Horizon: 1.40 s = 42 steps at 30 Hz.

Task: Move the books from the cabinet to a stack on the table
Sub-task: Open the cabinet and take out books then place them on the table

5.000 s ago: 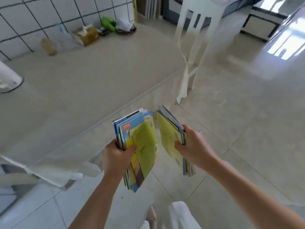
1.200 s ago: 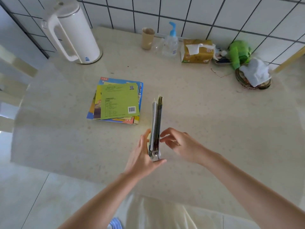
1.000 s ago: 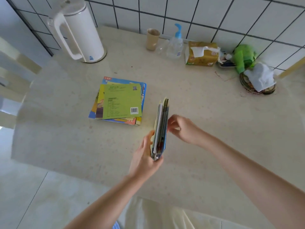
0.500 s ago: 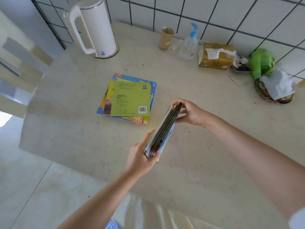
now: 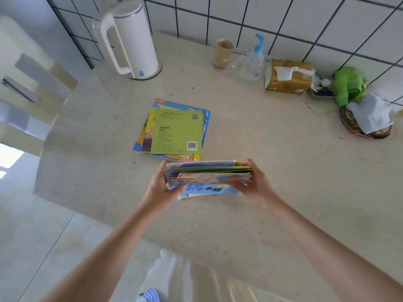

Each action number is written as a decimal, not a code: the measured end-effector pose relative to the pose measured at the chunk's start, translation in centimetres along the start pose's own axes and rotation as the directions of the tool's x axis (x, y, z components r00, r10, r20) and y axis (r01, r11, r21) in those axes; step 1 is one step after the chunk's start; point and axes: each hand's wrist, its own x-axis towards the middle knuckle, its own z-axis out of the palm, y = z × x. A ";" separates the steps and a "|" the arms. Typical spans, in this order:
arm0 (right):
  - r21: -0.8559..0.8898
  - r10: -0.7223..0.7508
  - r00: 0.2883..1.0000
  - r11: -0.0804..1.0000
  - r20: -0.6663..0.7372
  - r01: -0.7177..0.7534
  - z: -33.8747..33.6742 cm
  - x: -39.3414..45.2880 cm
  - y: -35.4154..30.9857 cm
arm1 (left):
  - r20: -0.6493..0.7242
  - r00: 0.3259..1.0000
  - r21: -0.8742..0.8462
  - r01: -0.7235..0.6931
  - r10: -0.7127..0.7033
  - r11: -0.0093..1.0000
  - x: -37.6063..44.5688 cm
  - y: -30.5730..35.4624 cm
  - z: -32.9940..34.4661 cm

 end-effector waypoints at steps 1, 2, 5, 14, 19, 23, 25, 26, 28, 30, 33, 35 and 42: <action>0.000 -0.002 1.000 1.000 0.011 0.002 0.0 0.1 0.2 | -0.027 0.999 -0.008 0.016 -0.017 1.000 -0.3 -0.1 0.5; -0.003 -0.005 1.000 1.000 0.022 0.005 0.1 0.1 0.1 | -0.065 0.997 -0.022 0.049 -0.050 0.999 -0.6 -0.1 1.0; -0.007 0.003 1.000 1.000 -0.012 -0.003 0.3 0.5 0.3 | -0.124 0.990 -0.056 0.060 -0.067 0.997 -1.1 -0.3 2.2; 0.040 0.107 0.990 0.994 -0.087 -0.104 1.6 1.6 -1.1 | -0.036 0.992 -0.009 0.117 -0.117 0.993 0.6 -1.2 0.0; 0.111 0.122 0.987 0.988 -0.100 -0.111 2.7 4.0 -4.3 | 0.000 0.998 -0.043 0.067 -0.067 0.997 3.3 0.7 -3.5; 0.169 0.152 0.979 0.977 -0.138 -0.128 4.0 7.7 -7.7 | 0.059 0.997 -0.103 0.062 -0.056 0.993 7.2 2.7 -7.1; 0.179 0.183 0.966 0.972 -0.184 -0.150 4.9 9.9 -9.0 | 0.068 0.993 -0.127 0.109 -0.101 0.986 9.5 3.2 -8.8; 0.178 0.203 0.955 0.970 -0.217 -0.165 5.3 10.8 -9.3 | 0.063 0.988 -0.119 0.147 -0.140 0.982 10.5 3.3 -9.4; 0.158 0.248 0.926 0.965 -0.283 -0.210 6.4 12.7 -9.9 | 0.022 0.977 -0.086 0.211 -0.210 0.974 12.5 3.7 -10.4; 0.148 0.319 0.901 0.947 -0.294 -0.286 7.5 14.6 -9.8 | -0.009 0.971 0.013 0.238 -0.238 0.971 14.6 3.7 -11.1; 0.194 0.463 0.850 0.884 -0.251 -0.425 8.7 17.0 -9.7 | -0.009 0.958 0.216 0.281 -0.285 0.935 17.3 3.4 -11.7; 0.200 0.533 0.814 0.845 -0.232 -0.496 9.3 18.2 -9.1 | 0.023 0.945 0.328 0.301 -0.326 0.895 18.5 3.1 -11.9; 0.150 0.614 0.753 0.789 -0.239 -0.596 11.1 20.2 -8.3 | 0.098 0.931 0.452 0.272 -0.350 0.850 20.2 1.7 -12.2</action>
